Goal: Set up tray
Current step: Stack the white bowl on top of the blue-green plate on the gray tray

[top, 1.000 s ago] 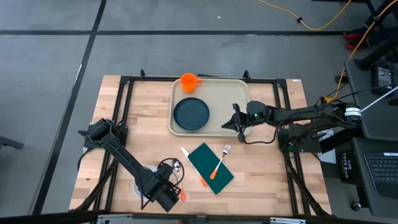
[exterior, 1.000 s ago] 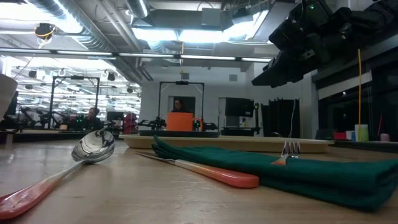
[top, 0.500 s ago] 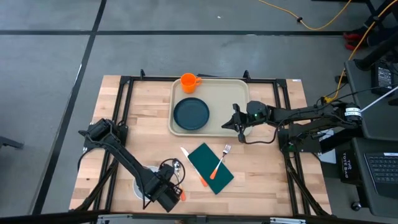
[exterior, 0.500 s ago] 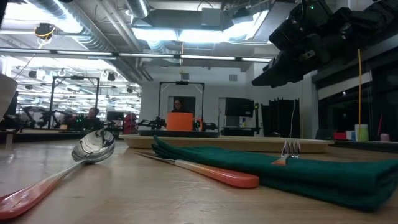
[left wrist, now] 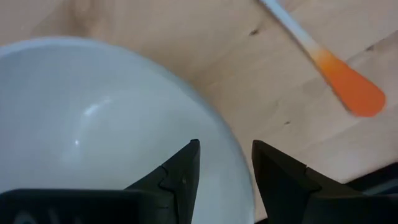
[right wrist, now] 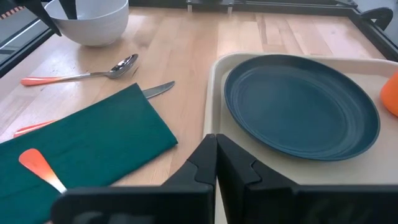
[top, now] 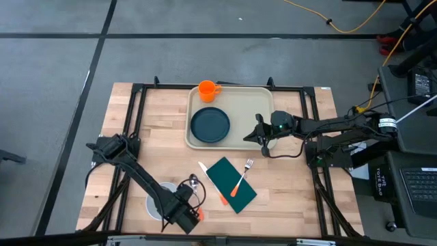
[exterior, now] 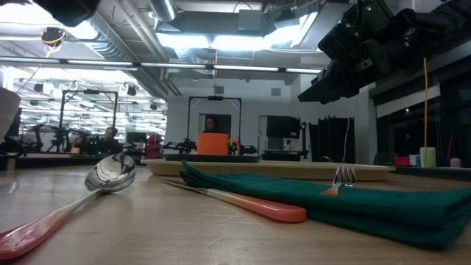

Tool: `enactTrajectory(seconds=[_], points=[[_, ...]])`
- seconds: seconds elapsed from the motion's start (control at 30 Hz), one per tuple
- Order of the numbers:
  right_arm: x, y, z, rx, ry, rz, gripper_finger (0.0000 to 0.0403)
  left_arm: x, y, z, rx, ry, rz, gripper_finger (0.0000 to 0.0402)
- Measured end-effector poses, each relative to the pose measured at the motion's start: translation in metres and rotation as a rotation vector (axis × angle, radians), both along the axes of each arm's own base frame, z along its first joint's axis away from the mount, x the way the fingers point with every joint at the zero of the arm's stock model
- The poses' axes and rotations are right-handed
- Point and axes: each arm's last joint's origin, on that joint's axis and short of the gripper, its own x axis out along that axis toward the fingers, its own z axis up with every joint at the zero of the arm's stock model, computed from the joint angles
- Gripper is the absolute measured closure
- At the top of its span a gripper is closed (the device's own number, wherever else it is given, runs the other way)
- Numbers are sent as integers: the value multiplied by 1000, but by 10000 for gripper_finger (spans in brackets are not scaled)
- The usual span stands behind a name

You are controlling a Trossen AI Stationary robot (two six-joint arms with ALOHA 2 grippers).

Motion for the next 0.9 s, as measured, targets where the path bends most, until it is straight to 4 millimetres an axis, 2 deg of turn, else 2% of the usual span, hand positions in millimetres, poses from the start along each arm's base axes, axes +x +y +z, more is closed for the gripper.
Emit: enactTrajectory(seconds=[0.4, 0.5, 0.67, 0.83, 0.9], points=[[0, 0, 0, 4, 0, -2, 392, 0, 0, 2, -8, 3, -67, 261], [0, 0, 0, 4, 0, -2, 392, 1, 1, 2, -8, 3, -77, 272], [0, 0, 0, 4, 0, -2, 392, 1, 1, 2, -14, 8, -80, 318], [0, 0, 0, 7, 1, -3, 392, 1, 1, 2, -18, 17, -199, 380], [0, 0, 0, 7, 1, -3, 392, 1, 2, 3, -16, 20, -243, 393]])
